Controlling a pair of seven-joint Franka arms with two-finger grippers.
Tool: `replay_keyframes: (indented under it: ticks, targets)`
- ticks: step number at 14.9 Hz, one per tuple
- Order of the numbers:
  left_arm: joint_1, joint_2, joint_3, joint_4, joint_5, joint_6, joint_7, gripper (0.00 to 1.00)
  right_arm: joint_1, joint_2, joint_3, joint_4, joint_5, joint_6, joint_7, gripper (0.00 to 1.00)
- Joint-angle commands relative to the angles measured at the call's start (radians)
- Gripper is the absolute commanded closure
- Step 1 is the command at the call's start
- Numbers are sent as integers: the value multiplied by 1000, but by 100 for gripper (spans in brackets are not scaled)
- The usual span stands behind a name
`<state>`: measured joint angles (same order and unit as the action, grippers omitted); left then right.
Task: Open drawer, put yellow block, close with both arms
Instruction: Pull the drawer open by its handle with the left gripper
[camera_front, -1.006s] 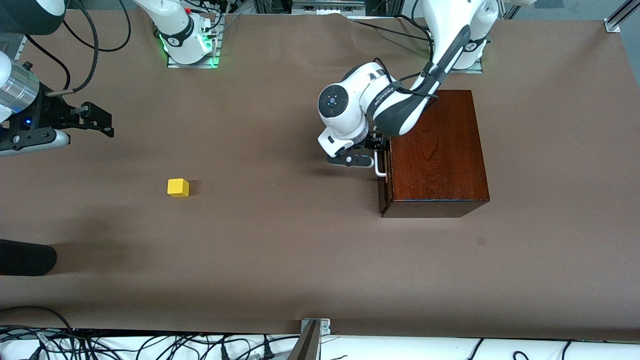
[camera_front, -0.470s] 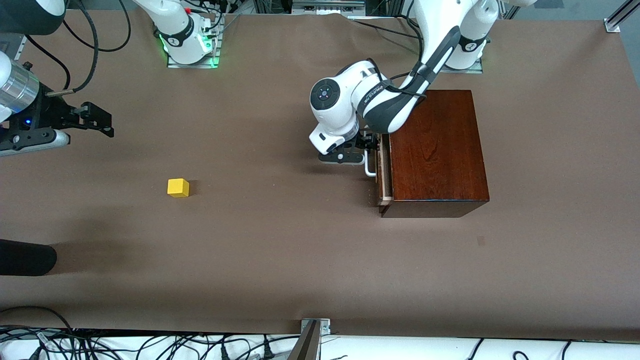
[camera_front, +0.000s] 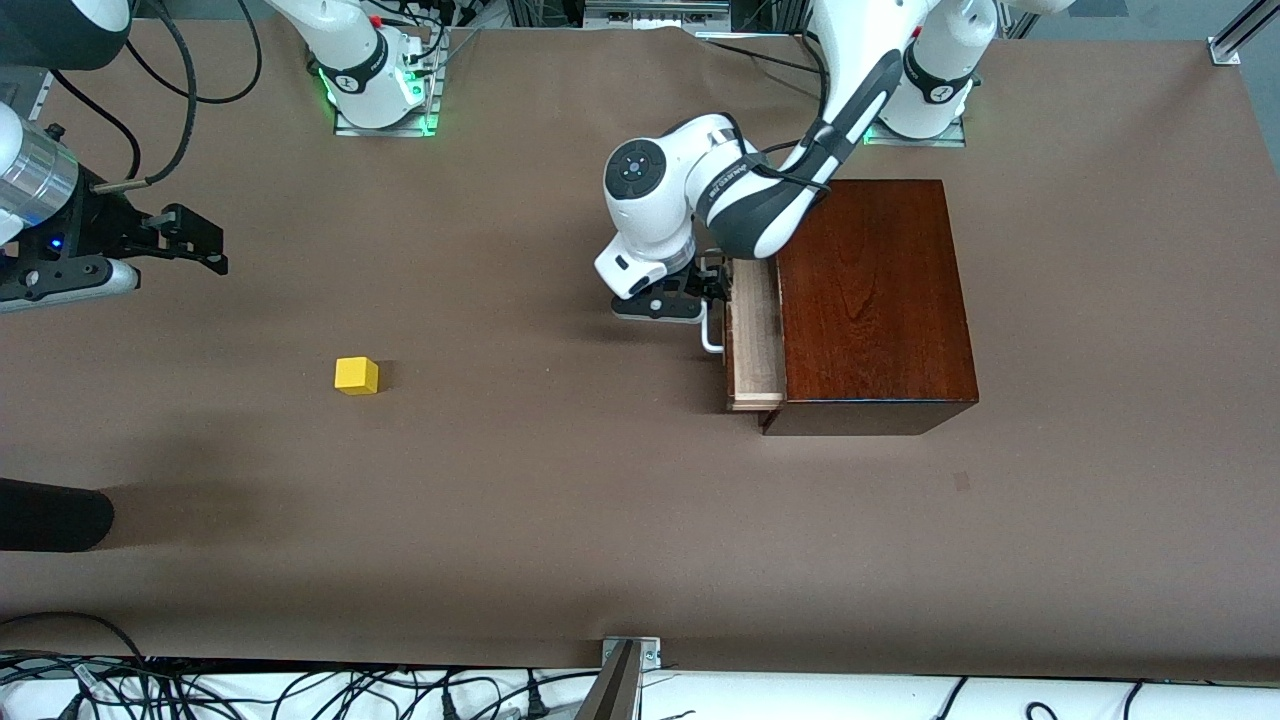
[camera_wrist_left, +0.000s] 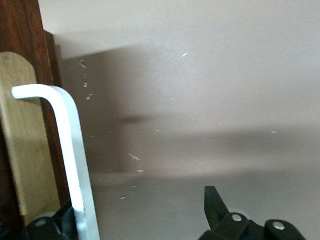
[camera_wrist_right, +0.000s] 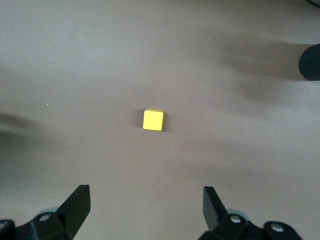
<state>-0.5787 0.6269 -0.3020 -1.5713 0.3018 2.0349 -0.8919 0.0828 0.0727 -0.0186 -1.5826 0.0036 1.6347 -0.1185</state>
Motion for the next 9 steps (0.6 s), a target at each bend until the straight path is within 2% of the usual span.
replay_keyframes:
  ticks: [1, 9]
  targets:
    - [-43, 77, -9, 106, -9, 44, -44, 0, -8, 9, 3, 26, 6, -19, -9, 0]
    - [-44, 77, -9, 108, -26, 68, -44, 0, -8, 9, 3, 26, 6, -16, -9, 0]
